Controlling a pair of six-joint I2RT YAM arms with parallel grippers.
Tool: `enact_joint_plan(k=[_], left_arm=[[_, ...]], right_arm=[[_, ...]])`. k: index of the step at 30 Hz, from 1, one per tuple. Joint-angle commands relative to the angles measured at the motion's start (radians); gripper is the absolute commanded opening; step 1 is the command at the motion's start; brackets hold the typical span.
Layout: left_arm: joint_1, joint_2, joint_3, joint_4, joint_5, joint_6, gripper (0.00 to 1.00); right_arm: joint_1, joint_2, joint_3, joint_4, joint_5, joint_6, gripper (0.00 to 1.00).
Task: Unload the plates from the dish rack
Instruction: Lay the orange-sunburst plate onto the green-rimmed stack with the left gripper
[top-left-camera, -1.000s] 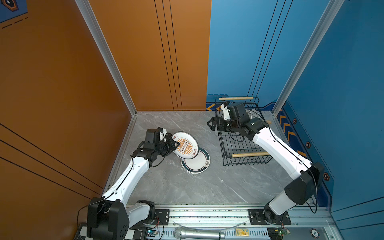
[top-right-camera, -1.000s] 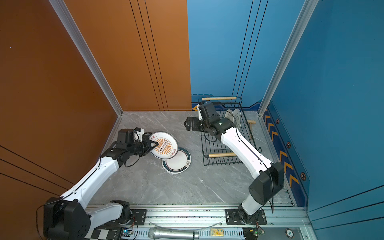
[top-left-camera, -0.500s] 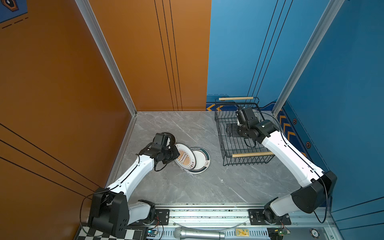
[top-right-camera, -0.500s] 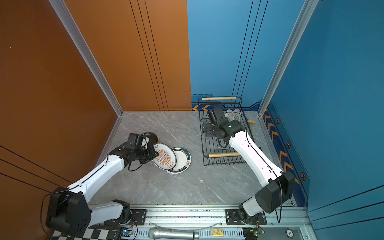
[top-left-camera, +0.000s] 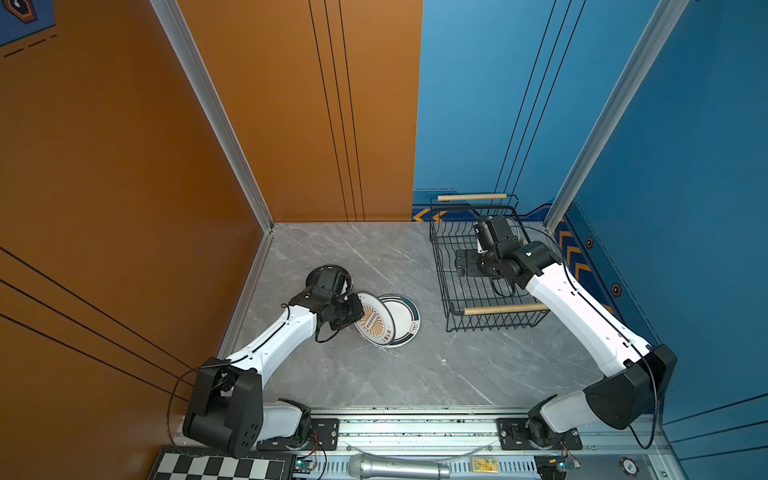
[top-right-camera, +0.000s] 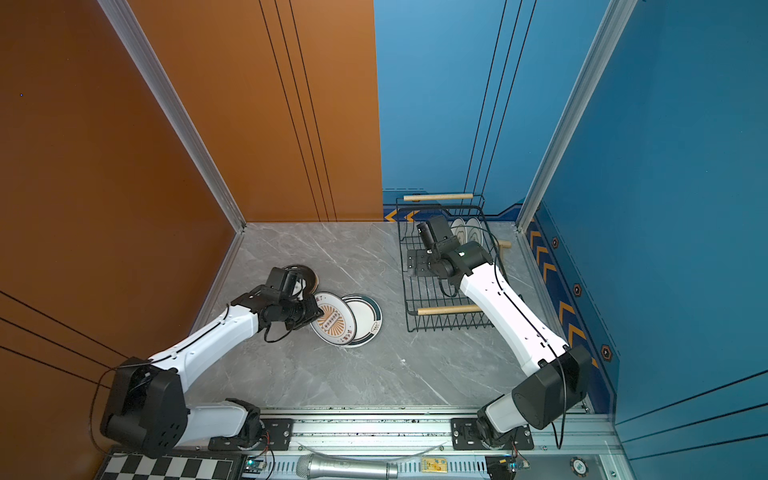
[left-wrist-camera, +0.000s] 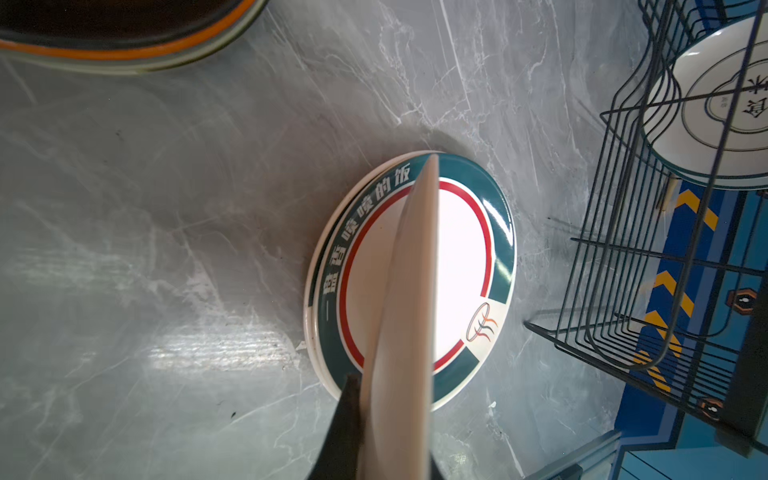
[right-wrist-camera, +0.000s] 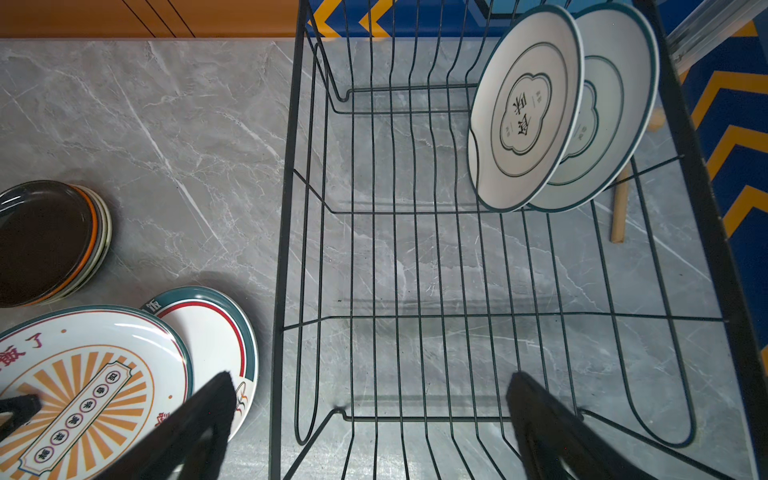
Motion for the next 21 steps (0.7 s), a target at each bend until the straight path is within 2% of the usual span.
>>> enact_joint_plan(k=[1, 5, 10, 15, 21], left_arm=[[-0.016, 0.019, -0.011, 0.007, -0.011, 0.012, 0.05], [-0.033, 0.029, -0.018, 0.012, -0.025, 0.004, 0.11], [-0.046, 0.059, -0.018, 0.012, -0.034, 0.005, 0.13], [-0.059, 0.089, -0.017, 0.018, -0.042, -0.001, 0.21], [-0.067, 0.114, -0.018, 0.025, -0.054, -0.002, 0.24]], right_arm=[[-0.012, -0.025, -0.019, -0.025, 0.005, -0.011, 1.00], [-0.020, -0.031, -0.028, -0.025, -0.002, -0.012, 1.00], [-0.034, -0.043, -0.037, -0.024, -0.020, -0.012, 1.00], [-0.044, -0.058, -0.049, -0.024, -0.036, -0.012, 1.00], [-0.059, -0.079, -0.064, -0.021, -0.047, -0.012, 1.00]])
